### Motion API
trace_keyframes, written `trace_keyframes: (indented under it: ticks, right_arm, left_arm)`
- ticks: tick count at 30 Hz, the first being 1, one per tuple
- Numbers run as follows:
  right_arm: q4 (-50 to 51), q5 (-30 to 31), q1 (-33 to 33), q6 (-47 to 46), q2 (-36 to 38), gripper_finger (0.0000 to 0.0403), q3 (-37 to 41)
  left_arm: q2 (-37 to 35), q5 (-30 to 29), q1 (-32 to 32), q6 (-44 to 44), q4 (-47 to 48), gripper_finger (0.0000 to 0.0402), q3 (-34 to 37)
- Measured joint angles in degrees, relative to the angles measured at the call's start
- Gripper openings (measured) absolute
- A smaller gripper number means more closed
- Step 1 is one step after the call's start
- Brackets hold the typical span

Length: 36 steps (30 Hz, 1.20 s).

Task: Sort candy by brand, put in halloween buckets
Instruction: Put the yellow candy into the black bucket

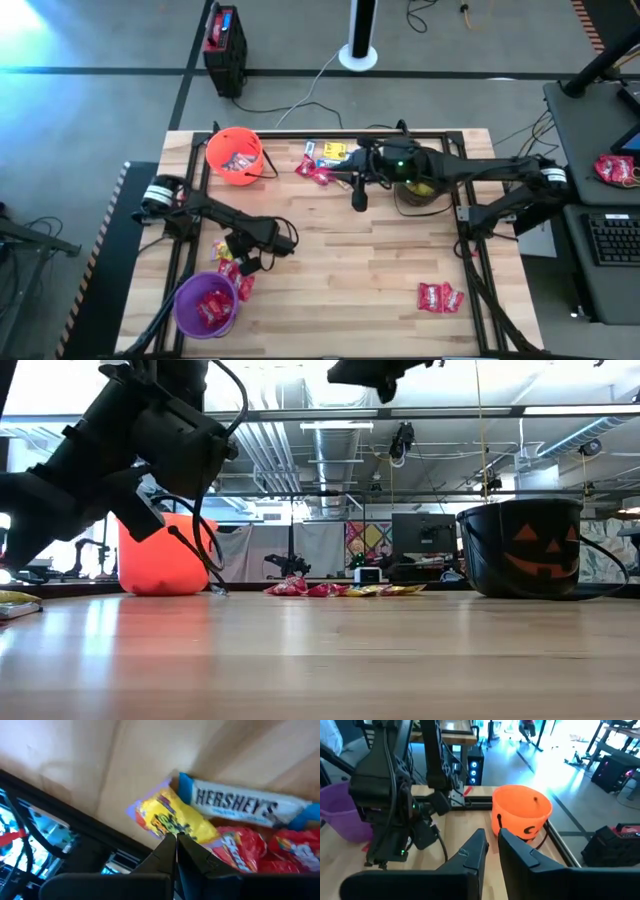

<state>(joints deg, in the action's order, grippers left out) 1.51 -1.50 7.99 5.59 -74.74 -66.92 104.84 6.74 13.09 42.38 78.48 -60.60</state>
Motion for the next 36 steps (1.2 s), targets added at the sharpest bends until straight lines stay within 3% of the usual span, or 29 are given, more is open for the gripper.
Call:
trace_keyframes:
  ticks: [10,22,29,36]
  right_arm:
    - [1.75,0.02,0.00,-0.63,1.64,0.0027,0.57]
    - [1.69,0.02,0.00,-1.08,1.22,0.0027,0.59]
    - [1.67,0.02,0.00,-1.10,1.18,0.0027,0.59]
    - [1.84,0.02,0.00,-1.78,1.20,0.0027,0.59]
  left_arm:
    - [0.13,0.81,1.02,0.59,-2.65,0.0000,2.93]
    - [0.13,3.54,1.01,-0.87,-15.68,0.0000,4.33]
    - [0.02,-1.87,0.52,-4.84,-19.43,0.0000,2.12]
    - [-0.33,-10.35,0.15,-12.16,-19.42,0.0000,-4.86]
